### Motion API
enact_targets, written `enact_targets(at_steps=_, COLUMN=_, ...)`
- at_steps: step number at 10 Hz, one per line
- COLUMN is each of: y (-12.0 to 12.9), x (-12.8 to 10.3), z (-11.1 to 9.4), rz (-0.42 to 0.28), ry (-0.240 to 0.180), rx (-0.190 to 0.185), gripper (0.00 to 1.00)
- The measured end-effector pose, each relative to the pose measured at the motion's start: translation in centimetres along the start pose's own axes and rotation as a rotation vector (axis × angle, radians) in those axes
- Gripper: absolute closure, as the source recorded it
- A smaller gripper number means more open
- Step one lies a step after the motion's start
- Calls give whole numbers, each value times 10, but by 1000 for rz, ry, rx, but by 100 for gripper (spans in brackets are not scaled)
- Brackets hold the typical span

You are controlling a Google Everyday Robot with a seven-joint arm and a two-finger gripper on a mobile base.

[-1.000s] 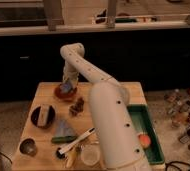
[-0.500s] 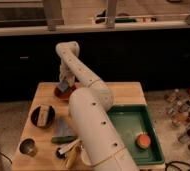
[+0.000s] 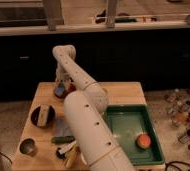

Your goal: Wipe red bowl with sponge

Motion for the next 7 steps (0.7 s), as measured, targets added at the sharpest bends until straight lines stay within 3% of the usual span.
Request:
enact_targets(at_steps=3, y=7, x=-17, z=6, rz=-8, ry=-23, rx=3, gripper=100)
enact_targets(at_steps=7, y=20, x=-19, z=-13, rz=16, ry=15, rx=17, gripper=100)
